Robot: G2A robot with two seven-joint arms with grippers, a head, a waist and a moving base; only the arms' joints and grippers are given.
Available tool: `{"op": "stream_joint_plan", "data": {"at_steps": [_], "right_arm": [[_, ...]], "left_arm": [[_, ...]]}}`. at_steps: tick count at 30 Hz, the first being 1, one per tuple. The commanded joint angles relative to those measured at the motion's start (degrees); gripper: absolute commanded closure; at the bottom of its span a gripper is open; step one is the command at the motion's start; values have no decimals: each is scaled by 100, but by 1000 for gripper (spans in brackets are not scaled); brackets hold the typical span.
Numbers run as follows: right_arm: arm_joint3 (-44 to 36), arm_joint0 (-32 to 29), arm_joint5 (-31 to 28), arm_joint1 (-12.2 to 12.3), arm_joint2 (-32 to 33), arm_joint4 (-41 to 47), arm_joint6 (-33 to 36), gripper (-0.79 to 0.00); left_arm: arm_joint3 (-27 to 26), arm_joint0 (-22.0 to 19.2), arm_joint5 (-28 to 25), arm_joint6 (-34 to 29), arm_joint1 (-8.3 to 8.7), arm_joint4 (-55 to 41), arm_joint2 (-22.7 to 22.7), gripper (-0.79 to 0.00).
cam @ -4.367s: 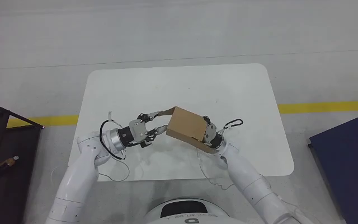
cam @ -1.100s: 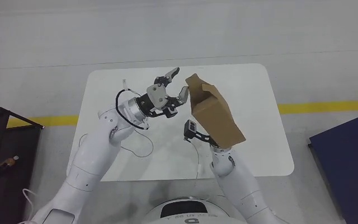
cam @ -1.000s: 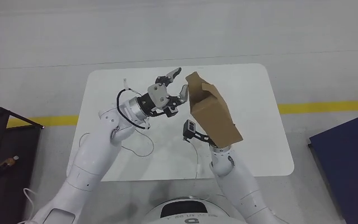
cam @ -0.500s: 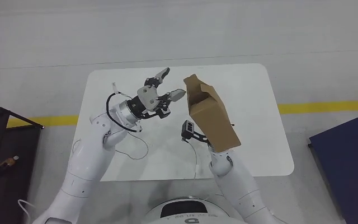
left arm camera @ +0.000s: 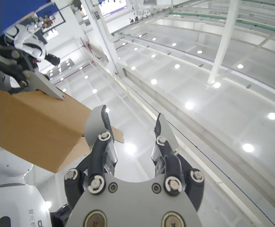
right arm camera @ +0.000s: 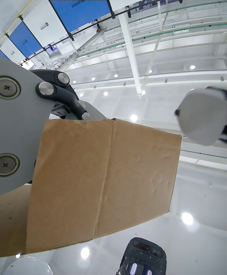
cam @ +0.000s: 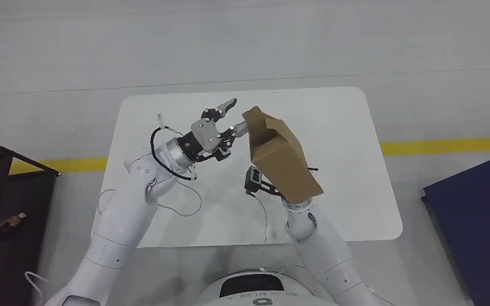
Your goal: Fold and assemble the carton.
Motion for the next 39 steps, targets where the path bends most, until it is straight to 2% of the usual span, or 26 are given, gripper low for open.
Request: {"op": "stream_joint_plan", "data": {"at_steps": [1, 2, 8, 12, 16, 19, 24, 31, 39], "right_arm": [[3, -10, 0, 2, 33, 21, 0, 0], [8, -20, 0, 3, 57, 28, 0, 0], [22, -73, 0, -5, 158, 41, 0, 0], [70, -41, 0, -23, 135, -36, 0, 0], [84, 15, 0, -42, 92, -115, 0, 0], [85, 37, 0, -52, 81, -156, 0, 0], [74, 40, 0, -65, 69, -194, 0, 0], [65, 29, 0, -76, 81, -200, 0, 0], [33, 22, 0, -79, 96, -181, 0, 0]], "left_arm": [[114, -17, 121, -52, -21, -354, 23, -576], [171, -22, 149, -30, -19, -432, -23, -613], [250, 231, 250, -15, 68, -358, -542, -693], [78, 425, 522, -105, 74, -821, -614, -785], [-111, 540, 498, -46, 19, -1522, -418, -785], [-203, 546, 247, -45, -30, -1842, -305, -785], [-223, 385, -272, -91, -112, -1898, -162, -785], [-193, 39, -352, 124, -223, -1970, 199, -785], [0, -197, -736, 260, -326, -1922, 355, -536]]}}
